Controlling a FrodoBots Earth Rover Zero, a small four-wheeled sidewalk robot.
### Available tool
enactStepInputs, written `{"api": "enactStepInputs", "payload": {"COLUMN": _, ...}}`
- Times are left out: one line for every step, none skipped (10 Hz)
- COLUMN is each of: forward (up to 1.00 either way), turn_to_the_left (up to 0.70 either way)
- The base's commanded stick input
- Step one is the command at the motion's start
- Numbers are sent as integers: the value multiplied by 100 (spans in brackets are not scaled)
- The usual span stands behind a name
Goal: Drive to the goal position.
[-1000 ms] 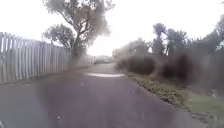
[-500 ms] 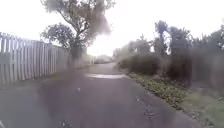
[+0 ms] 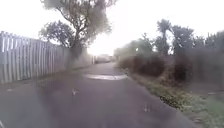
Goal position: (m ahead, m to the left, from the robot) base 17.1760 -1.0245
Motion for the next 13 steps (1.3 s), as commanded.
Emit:
{"api": "enactStepInputs", "payload": {"forward": 45, "turn_to_the_left": 0}}
{"api": "enactStepInputs", "payload": {"forward": 45, "turn_to_the_left": 0}}
{"api": "enactStepInputs", "payload": {"forward": 45, "turn_to_the_left": 0}}
{"api": "enactStepInputs", "payload": {"forward": 45, "turn_to_the_left": 0}}
{"api": "enactStepInputs", "payload": {"forward": 45, "turn_to_the_left": 0}}
{"api": "enactStepInputs", "payload": {"forward": 45, "turn_to_the_left": 0}}
{"api": "enactStepInputs", "payload": {"forward": 45, "turn_to_the_left": 0}}
{"api": "enactStepInputs", "payload": {"forward": 45, "turn_to_the_left": 0}}
{"api": "enactStepInputs", "payload": {"forward": 45, "turn_to_the_left": 0}}
{"api": "enactStepInputs", "payload": {"forward": 45, "turn_to_the_left": 0}}
{"api": "enactStepInputs", "payload": {"forward": 45, "turn_to_the_left": 0}}
{"api": "enactStepInputs", "payload": {"forward": 45, "turn_to_the_left": 0}}
{"api": "enactStepInputs", "payload": {"forward": 45, "turn_to_the_left": 0}}
